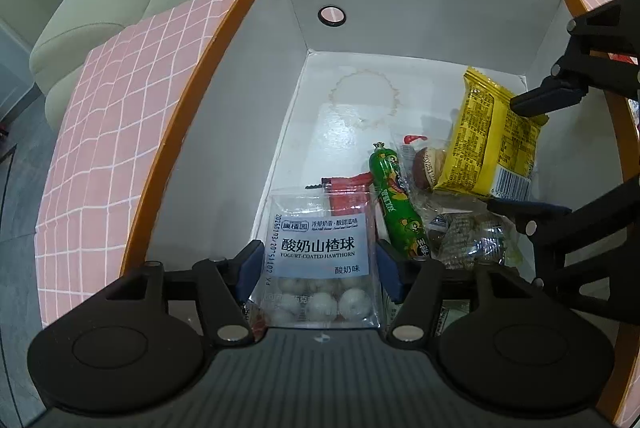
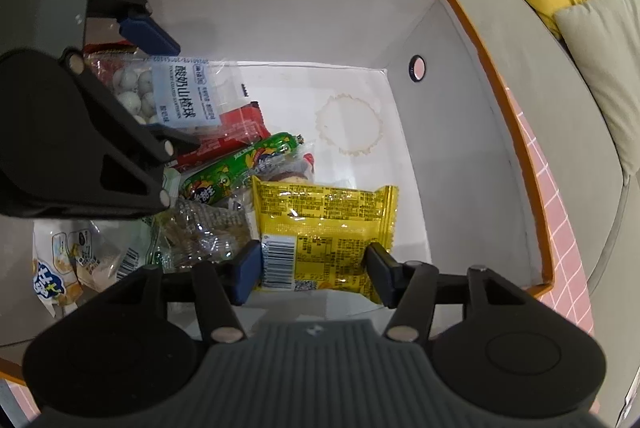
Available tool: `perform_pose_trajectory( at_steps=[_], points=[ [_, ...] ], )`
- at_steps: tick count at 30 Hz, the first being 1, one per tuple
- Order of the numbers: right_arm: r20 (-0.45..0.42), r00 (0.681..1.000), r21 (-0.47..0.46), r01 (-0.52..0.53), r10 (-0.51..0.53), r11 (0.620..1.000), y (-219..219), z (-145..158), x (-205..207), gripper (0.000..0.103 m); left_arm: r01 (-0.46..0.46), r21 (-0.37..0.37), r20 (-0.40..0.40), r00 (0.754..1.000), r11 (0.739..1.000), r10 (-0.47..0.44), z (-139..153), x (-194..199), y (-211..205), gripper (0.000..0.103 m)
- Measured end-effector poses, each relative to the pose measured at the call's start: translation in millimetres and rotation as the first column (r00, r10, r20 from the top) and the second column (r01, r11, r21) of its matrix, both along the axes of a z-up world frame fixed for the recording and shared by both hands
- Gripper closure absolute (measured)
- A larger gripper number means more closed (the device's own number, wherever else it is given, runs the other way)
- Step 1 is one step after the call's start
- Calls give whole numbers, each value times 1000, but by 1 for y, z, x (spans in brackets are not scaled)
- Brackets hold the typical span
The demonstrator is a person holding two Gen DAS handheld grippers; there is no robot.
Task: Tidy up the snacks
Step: 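Carry the hawthorn packet and yellow bag into the orange box and release both, then withdraw both tools from the box toward the white and red bags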
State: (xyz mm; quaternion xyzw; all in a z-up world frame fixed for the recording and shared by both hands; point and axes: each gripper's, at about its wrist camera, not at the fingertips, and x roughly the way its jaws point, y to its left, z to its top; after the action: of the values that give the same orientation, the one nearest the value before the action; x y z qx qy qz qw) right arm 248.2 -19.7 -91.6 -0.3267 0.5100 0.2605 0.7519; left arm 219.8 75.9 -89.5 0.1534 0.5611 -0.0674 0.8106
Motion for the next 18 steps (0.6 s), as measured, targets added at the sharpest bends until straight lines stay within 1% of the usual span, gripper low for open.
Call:
perform_pose_trajectory(
  at_steps=[2,5,7,8,9,13,18],
  points=[
    [-6,1000,3,7,-7,1000,-1,1,1,47,-10,2,6,1000,1000,10,1,0,1,31],
    [-19,1000,9,15,-15,1000,-3,2,1,43,-13,-2,24,1000,1000,13,7,-2,1,30],
    [-8,1000,10,23,-23,1000,-2,5,2,34,-9,-5,37,999,1000,9,12,-3,2,27],
    [7,1000,10,29,-29,1000,-3,8,1,26,-8,-2,44,999,1000,8,14,-4,1,26],
    [17,999,16,34,-34,999,-3,8,2,21,-12,1,55,998,1000,12,17,-5,1,26],
    [12,997,96,81,-83,992,-10,24,-2,19,-28,-13,92,995,1000,29,29,-15,1,26],
    [54,990,158,117,-127,980,-17,43,-13,17,-36,-28,134,990,999,39,45,-28,3,26]
  ],
)
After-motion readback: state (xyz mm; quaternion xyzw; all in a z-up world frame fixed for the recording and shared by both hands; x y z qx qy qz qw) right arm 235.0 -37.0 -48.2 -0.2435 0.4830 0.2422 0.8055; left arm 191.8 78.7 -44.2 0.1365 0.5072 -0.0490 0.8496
